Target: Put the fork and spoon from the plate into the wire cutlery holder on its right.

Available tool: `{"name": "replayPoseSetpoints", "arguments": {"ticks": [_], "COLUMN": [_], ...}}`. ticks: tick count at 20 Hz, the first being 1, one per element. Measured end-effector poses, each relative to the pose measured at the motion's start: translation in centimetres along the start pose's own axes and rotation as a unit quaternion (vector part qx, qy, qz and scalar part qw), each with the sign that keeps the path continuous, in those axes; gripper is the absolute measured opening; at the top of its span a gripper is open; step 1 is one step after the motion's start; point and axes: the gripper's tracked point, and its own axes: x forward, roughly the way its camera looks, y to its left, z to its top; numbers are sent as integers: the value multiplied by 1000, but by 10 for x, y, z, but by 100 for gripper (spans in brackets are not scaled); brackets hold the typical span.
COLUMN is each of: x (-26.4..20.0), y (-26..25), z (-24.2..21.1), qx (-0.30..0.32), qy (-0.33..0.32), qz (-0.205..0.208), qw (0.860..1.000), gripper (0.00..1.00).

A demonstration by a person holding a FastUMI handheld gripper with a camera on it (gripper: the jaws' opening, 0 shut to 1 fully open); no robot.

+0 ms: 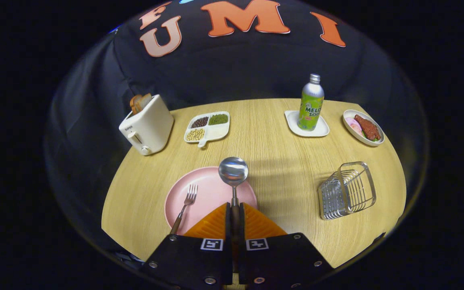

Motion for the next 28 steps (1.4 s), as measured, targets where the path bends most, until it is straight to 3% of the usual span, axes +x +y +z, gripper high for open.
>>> {"name": "replayPoseSetpoints", "arguments": {"ticks": [8,18,21,28], "x": [-9,-64,-74,-68], "y": [-17,-115,-143,-173], "z": [8,50,46,21], "qx": [5,29,27,48], "qy": [-33,-94,-82,-12], "qz": [-4,-81,-105,-94], "qw": [999,992,991,994], "gripper": [5,5,5,5]}}
